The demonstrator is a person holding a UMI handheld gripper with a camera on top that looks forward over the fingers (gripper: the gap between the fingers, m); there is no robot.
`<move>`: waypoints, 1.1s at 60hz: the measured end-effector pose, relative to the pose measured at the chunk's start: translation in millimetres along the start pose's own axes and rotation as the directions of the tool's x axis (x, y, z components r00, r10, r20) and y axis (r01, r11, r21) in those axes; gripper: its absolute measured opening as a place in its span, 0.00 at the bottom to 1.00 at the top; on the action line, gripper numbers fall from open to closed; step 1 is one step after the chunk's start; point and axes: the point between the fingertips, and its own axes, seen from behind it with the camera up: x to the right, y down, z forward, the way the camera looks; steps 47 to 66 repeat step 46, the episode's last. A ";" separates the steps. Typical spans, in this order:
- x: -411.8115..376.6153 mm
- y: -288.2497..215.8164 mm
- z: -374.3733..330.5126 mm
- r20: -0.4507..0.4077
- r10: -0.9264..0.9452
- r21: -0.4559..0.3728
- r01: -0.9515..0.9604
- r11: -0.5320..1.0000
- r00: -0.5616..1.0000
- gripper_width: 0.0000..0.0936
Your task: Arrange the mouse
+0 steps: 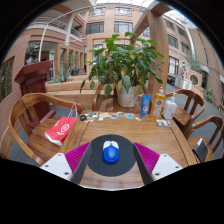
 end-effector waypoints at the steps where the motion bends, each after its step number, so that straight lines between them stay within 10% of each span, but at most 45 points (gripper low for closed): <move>1: 1.0 -0.8 -6.1 -0.002 0.000 0.005 0.000 1.000 1.000 0.91; 32: -2.0 33.1 -164.8 -0.025 -0.014 0.053 0.016 0.998 1.000 0.91; 66: 0.9 46.6 -186.4 -0.029 -0.008 0.049 0.009 0.999 1.000 0.91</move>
